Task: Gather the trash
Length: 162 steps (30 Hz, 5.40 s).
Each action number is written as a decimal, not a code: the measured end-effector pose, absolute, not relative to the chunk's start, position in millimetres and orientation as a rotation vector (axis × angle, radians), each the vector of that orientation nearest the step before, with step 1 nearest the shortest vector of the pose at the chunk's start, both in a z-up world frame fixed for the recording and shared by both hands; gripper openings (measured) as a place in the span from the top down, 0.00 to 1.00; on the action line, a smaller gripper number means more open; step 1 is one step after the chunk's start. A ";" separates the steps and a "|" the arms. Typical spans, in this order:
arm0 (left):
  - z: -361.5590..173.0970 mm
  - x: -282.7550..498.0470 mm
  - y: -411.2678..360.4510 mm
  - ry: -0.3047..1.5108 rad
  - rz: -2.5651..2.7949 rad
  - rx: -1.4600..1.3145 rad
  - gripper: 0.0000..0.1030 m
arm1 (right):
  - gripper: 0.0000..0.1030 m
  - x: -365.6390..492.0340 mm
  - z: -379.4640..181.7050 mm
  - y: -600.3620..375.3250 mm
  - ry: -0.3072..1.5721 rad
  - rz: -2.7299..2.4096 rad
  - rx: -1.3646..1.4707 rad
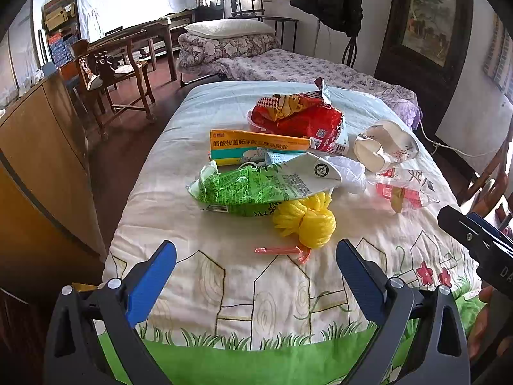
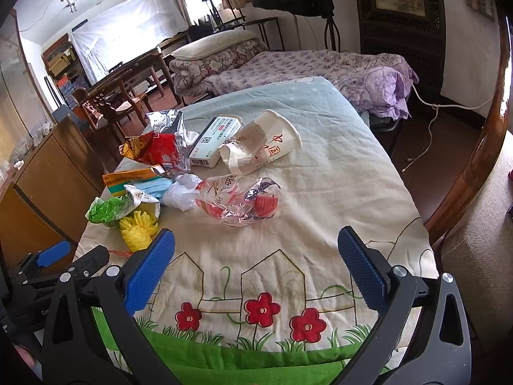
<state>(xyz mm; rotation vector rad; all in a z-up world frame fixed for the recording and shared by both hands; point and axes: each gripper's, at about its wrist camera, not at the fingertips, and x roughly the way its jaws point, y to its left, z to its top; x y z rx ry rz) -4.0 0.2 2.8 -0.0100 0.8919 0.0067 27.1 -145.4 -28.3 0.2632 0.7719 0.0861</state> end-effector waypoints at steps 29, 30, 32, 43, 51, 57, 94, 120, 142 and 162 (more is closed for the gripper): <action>5.9 -7.7 -3.0 0.872 0.003 0.000 0.05 | 0.06 28.7 -31.4 -141.6 0.780 0.088 0.262; 5.9 -7.9 -2.7 0.871 0.003 0.000 0.05 | 0.06 28.7 -31.4 -141.6 0.780 0.088 0.262; 6.2 -8.1 -3.3 0.871 0.002 0.001 0.05 | 0.06 28.7 -31.6 -141.3 0.780 0.088 0.262; 6.2 -8.4 -3.2 0.871 0.003 0.001 0.05 | 0.05 28.9 -31.5 -141.0 0.781 0.088 0.261; 6.2 -8.3 -2.7 0.873 0.003 -0.002 0.05 | 0.06 29.0 -31.5 -140.9 0.781 0.088 0.260; 5.8 -8.2 -2.5 0.871 0.002 -0.001 0.05 | 0.05 29.1 -31.6 -140.9 0.782 0.088 0.260; -3.3 7.1 11.6 0.990 -0.179 -0.141 0.06 | 0.05 21.4 -30.6 -153.1 0.752 0.109 0.331; -9.1 61.2 -4.1 1.007 -0.427 0.531 0.06 | 0.05 29.8 -33.0 -146.4 0.789 0.135 0.312; -10.6 51.1 17.9 1.247 -0.545 0.084 0.58 | 0.05 30.2 -36.2 -148.4 0.796 0.131 0.327; -40.0 49.2 5.1 1.299 -0.441 0.098 0.56 | 0.05 28.9 -36.4 -146.8 0.798 0.116 0.315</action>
